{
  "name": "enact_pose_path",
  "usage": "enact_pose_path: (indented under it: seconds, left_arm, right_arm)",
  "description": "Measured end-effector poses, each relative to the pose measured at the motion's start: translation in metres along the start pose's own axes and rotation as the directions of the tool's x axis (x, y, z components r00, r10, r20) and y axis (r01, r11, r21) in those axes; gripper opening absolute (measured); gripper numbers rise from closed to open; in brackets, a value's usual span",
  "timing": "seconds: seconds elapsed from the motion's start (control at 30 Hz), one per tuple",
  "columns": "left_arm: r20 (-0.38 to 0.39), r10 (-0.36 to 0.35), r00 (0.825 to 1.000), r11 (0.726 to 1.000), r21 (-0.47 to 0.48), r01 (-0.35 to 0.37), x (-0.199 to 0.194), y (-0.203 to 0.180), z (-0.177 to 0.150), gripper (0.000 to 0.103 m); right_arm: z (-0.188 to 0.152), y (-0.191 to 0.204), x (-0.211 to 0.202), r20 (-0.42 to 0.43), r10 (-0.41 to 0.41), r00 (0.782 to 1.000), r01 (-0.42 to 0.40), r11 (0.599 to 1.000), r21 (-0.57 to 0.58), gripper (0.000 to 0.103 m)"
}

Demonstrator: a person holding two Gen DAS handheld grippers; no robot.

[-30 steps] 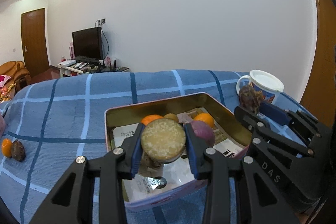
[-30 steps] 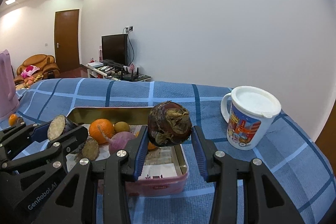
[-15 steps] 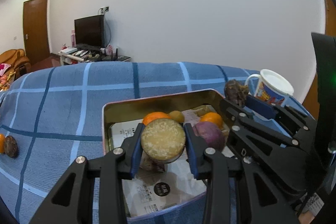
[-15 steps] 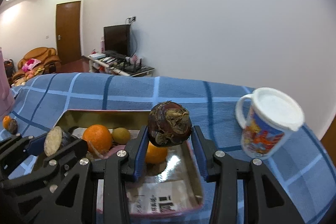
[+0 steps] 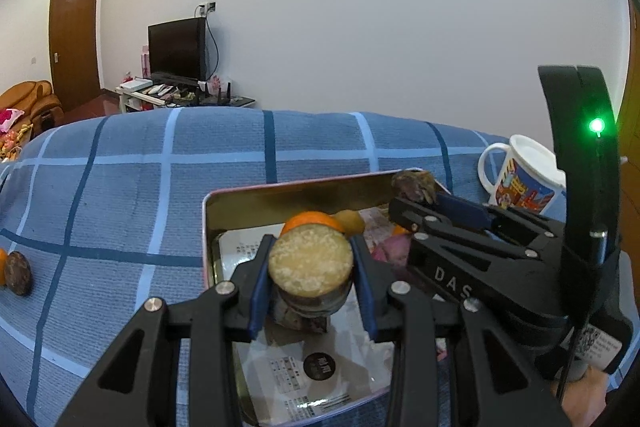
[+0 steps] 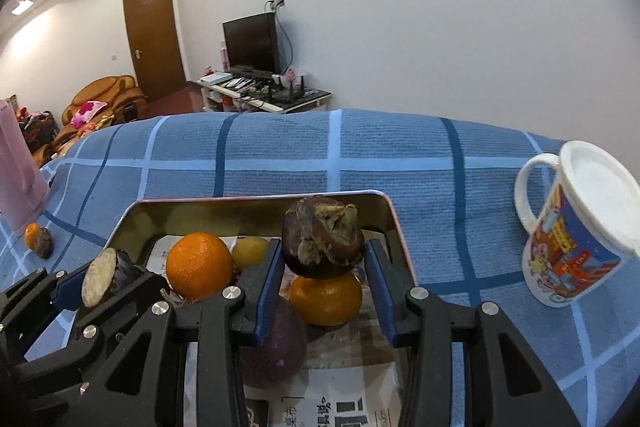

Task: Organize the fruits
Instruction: 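Lower both tools into the tin and open them, releasing the taro pieces, then raise both open tools out of the tin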

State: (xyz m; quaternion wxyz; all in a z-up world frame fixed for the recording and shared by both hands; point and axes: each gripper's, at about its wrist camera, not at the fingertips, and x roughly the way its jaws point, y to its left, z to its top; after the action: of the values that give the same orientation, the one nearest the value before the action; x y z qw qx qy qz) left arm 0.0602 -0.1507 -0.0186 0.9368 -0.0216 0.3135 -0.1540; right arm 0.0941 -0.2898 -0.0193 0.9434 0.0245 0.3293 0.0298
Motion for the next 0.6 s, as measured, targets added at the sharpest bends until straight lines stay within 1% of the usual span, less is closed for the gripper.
enact_pose_path:
  seconds: [0.2, 0.3, 0.43, 0.5, 0.57, 0.6]
  left_arm:
    - [0.002, 0.004, 1.0, 1.0, 0.004, -0.004, -0.002, 0.001, 0.001, 0.038]
    - [0.0, 0.005, 1.0, 1.0, 0.007, -0.005, -0.001, 0.0, 0.002, 0.038]
    - [0.0, 0.007, 1.0, 1.0, 0.009, -0.007, -0.002, -0.001, 0.002, 0.038]
    - [-0.001, 0.011, 1.0, 1.0, 0.021, -0.011, -0.001, -0.003, 0.002, 0.038]
    - [0.008, 0.017, 1.0, 0.999, 0.04, -0.017, -0.003, -0.007, 0.002, 0.045]
    - [0.017, 0.025, 1.0, 0.998, 0.056, -0.026, -0.004, -0.01, 0.002, 0.058]
  right_arm:
    - [0.002, -0.004, 0.006, -0.004, 0.095, 0.996, -0.095, 0.995, 0.021, 0.044]
    - [0.0, -0.008, 0.002, 0.016, 0.134, 0.991, -0.135, 0.989, 0.054, 0.045]
    - [-0.002, -0.016, 0.004, 0.009, 0.164, 0.986, -0.164, 0.98, 0.113, 0.055]
    - [-0.003, -0.019, -0.001, 0.028, 0.185, 0.982, -0.187, 0.971, 0.148, 0.057]
    - [-0.004, -0.022, -0.013, 0.079, 0.19, 0.978, -0.202, 0.964, 0.172, 0.061]
    - [-0.006, -0.022, -0.019, 0.104, 0.183, 0.978, -0.199, 0.964, 0.178, 0.062]
